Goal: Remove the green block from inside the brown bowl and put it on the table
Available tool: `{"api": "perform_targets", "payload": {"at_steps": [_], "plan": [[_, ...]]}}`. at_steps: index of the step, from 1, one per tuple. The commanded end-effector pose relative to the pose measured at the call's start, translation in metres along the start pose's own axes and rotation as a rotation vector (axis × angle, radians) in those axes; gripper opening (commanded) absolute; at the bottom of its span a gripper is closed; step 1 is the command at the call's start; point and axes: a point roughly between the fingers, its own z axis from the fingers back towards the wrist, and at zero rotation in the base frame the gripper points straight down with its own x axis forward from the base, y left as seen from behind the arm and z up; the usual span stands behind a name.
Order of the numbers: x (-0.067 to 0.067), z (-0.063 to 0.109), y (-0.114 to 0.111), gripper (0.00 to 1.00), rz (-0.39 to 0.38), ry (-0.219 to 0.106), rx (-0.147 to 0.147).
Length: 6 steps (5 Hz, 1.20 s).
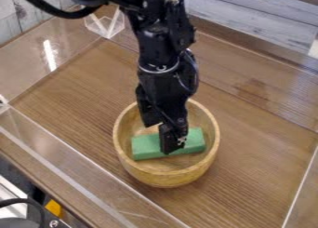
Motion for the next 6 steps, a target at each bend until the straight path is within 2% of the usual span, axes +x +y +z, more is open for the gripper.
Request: {"api": "perform_targets", "payload": {"at_steps": [1, 6], "plan": [[0.0, 0.001, 0.004, 1.0, -0.009, -0.026, 0.015], [-0.009, -0.02, 0.006, 1.0, -0.012, -0.042, 0.025]]}}
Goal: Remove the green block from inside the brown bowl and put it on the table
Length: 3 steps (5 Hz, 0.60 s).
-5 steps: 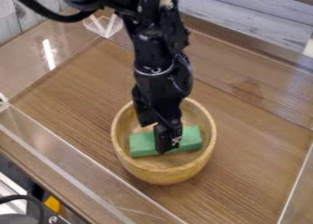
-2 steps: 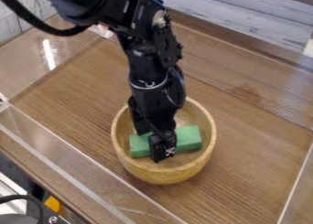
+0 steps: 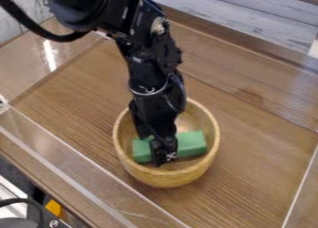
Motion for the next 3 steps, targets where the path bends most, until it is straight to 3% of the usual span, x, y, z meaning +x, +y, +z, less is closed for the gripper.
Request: {"api": "perform_targets", "payload": {"at_steps": [1, 3], "plan": [[0.0024, -0.0002, 0.0022, 1.0, 0.007, -0.023, 0.009], [0.0036, -0.0048, 0.003, 1.0, 0.0, -0.033, 0.009]]}}
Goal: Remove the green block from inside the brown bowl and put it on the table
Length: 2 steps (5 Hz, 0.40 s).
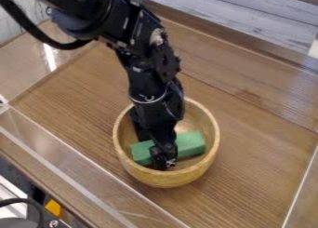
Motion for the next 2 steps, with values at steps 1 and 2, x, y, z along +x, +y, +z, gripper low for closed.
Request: {"api": "perform_targets", "payload": {"at_steps": [1, 2], "plan": [[0.0031, 0.003, 0.0048, 1.0, 0.009, -0.024, 0.011], [0.0035, 0.0024, 0.0059, 1.0, 0.008, -0.028, 0.011]]}}
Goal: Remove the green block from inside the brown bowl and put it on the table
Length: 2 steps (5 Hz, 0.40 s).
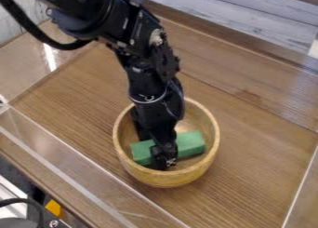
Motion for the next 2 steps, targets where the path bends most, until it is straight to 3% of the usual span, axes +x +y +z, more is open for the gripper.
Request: {"api": "perform_targets", "payload": {"at_steps": [1, 2], "plan": [[0.0033, 0.0033, 0.005, 1.0, 0.01, -0.024, 0.012], [0.0038, 0.0029, 0.006, 1.0, 0.009, -0.027, 0.013]]}}
